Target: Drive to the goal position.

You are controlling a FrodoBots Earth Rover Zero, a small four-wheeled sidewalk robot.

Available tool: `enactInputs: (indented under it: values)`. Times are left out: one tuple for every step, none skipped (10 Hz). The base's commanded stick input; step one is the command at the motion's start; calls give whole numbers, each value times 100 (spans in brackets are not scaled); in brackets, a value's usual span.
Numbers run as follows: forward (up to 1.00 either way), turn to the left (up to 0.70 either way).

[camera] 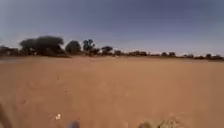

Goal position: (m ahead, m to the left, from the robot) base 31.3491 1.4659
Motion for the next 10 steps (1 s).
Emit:
enactInputs:
  values:
    - [70,-35]
    - [70,-35]
    - [70,-35]
    - [70,-35]
    - [70,-35]
    - [70,-35]
    - [70,-3]
    - [70,0]
    - [70,0]
    - [70,0]
